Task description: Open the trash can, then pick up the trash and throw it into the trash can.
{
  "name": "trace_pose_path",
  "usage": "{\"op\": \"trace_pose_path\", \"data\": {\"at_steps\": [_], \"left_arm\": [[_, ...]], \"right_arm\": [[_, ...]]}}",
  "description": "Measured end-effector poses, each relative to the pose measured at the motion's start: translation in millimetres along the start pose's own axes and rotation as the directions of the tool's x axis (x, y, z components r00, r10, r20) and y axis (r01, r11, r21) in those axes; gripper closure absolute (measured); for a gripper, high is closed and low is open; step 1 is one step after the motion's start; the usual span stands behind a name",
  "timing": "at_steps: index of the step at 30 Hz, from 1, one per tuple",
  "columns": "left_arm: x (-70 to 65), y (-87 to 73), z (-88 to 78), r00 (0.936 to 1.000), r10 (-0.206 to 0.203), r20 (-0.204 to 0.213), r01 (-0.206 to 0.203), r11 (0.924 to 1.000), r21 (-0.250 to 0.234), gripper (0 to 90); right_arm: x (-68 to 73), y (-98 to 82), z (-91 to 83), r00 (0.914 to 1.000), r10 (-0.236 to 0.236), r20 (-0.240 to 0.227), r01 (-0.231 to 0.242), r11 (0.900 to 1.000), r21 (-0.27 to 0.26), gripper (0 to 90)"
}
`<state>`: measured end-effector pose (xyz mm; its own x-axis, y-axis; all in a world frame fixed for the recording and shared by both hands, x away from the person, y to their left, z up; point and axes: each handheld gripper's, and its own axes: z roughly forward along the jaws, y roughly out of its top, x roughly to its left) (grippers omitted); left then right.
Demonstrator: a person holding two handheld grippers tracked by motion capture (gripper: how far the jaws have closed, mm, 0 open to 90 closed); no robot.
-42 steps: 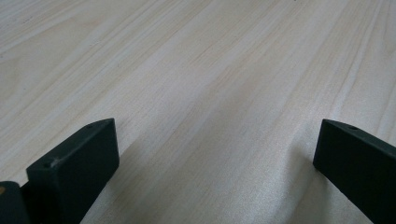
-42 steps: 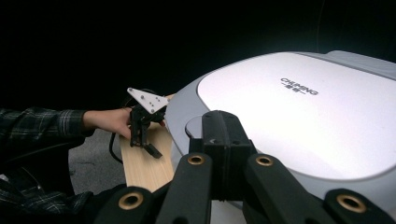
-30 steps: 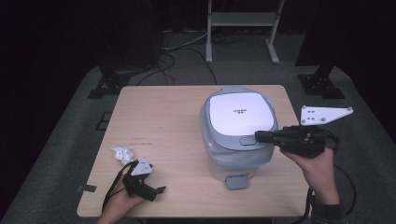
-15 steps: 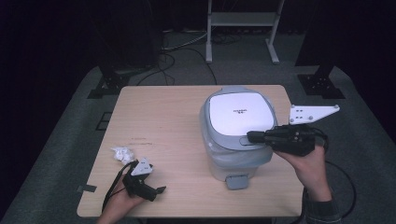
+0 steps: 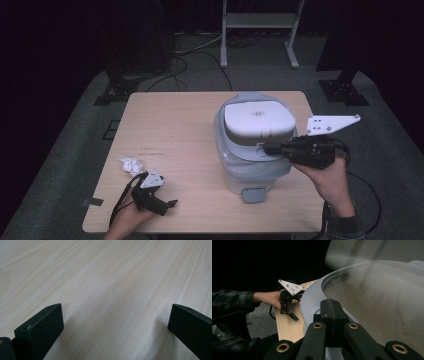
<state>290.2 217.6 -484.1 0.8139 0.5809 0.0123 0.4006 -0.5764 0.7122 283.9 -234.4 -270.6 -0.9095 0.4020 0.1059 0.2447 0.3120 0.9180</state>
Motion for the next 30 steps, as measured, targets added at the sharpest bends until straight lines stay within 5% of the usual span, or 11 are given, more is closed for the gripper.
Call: {"op": "trace_pose_path", "data": {"at_steps": [7,13,18,24,30], "left_arm": [[0.1,0.2,0.0,1.0,-0.001,0.0,0.001,1.0,0.0,0.0],[0.0,0.1,0.0,1.0,-0.001,0.0,0.001,1.0,0.0,0.0],[0.0,0.1,0.0,1.0,-0.001,0.0,0.001,1.0,0.0,0.0],[0.0,0.1,0.0,1.0,-0.001,0.0,0.001,1.0,0.0,0.0],[0.0,0.1,0.0,1.0,-0.001,0.0,0.001,1.0,0.0,0.0]], "right_arm": [[0.9,0.1,-1.9,0.9996,-0.02,0.02,0.02,1.0,-0.009,89.9],[0.1,-1.7,-13.4,0.9973,0.002,0.073,0.002,0.998,-0.055,65.6],[0.6,-3.2,-22.1,0.9943,0.013,0.106,-0.006,0.998,-0.065,58.7],[1.3,-9.1,-35.4,0.9829,0.035,0.181,-0.022,0.997,-0.073,38.2],[1.7,-14.4,-43.3,0.9746,0.048,0.219,-0.034,0.997,-0.071,31.5]]}}
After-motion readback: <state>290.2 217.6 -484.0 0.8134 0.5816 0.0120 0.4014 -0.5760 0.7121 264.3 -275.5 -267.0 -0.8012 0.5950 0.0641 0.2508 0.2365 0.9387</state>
